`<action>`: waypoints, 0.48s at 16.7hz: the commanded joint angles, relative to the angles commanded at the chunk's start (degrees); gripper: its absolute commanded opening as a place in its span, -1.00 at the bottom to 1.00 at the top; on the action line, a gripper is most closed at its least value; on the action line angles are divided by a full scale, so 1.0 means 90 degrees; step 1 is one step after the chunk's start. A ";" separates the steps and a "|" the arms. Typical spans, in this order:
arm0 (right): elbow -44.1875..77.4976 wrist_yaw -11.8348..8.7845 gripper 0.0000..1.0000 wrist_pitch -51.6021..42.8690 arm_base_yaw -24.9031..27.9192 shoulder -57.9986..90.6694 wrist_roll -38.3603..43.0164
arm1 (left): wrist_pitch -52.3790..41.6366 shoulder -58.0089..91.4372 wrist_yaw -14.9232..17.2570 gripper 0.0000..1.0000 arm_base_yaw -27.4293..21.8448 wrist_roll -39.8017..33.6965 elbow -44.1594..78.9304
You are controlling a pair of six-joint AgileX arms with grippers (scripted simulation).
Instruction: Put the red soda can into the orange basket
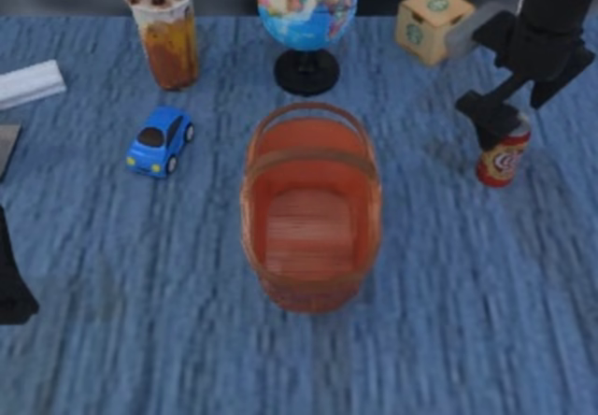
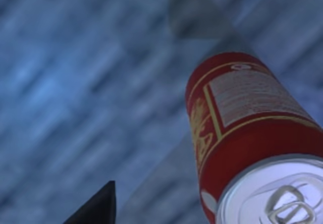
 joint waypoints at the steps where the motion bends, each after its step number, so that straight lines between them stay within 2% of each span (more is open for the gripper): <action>1: 0.0000 0.0000 1.00 0.0000 0.0000 0.0000 0.0000 | 0.0000 0.0000 0.0000 1.00 0.0000 0.0000 0.0000; 4: -0.0123 0.0000 1.00 0.0126 -0.0016 0.0006 -0.0009 | 0.0000 0.0000 0.0000 1.00 0.0000 0.0000 0.0000; 8: -0.0731 0.0001 1.00 0.0844 0.0000 0.0097 0.0002 | 0.0000 0.0000 0.0000 1.00 0.0000 0.0000 0.0000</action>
